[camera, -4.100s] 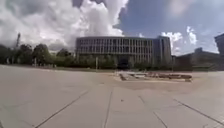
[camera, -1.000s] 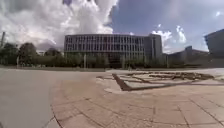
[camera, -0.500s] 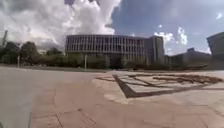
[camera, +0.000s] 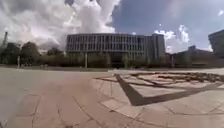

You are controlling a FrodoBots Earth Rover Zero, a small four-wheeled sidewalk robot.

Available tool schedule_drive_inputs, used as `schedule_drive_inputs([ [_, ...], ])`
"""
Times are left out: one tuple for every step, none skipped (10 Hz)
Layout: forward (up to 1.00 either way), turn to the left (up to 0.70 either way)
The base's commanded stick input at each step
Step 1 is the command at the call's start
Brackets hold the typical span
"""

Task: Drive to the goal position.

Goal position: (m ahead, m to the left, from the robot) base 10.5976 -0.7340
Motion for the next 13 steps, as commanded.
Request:
schedule_drive_inputs([
  [1.0, 0.0],
  [1.0, 0.0],
  [1.0, -0.08],
  [1.0, -0.2],
  [1.0, -0.4],
  [1.0, -0.4],
  [1.0, -0.36],
  [1.0, 0.0],
  [1.0, 0.0],
  [1.0, 0.0],
  [1.0, 0.0],
  [1.0, 0.0],
  [1.0, 0.0],
])
